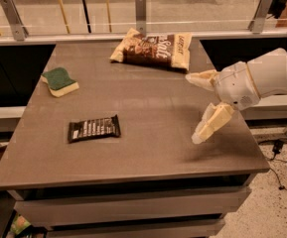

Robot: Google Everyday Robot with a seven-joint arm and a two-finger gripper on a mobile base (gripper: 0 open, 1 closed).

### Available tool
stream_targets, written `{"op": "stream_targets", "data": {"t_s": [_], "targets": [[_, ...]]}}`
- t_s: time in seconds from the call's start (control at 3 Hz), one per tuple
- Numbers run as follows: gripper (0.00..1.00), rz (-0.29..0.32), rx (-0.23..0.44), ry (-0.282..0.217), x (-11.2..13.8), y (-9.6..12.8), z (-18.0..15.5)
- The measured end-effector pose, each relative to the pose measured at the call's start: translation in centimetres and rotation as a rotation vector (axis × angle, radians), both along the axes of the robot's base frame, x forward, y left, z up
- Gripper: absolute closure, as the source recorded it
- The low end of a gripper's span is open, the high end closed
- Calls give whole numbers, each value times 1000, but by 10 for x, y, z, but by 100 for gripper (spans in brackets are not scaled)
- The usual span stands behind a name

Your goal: Pick rxbar chocolate

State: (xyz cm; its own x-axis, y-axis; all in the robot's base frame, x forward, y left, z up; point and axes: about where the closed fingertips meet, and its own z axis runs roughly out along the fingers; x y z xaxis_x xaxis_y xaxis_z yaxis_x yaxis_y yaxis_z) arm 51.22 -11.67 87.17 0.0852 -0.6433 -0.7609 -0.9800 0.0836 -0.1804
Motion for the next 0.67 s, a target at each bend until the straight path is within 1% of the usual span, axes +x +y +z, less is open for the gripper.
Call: {"op": "stream_targets", "data": {"t_s": [0.33, 0.67], "targets": [[0, 9, 40, -5, 10, 6, 0], [0, 7, 111, -8, 21, 19, 0]]}}
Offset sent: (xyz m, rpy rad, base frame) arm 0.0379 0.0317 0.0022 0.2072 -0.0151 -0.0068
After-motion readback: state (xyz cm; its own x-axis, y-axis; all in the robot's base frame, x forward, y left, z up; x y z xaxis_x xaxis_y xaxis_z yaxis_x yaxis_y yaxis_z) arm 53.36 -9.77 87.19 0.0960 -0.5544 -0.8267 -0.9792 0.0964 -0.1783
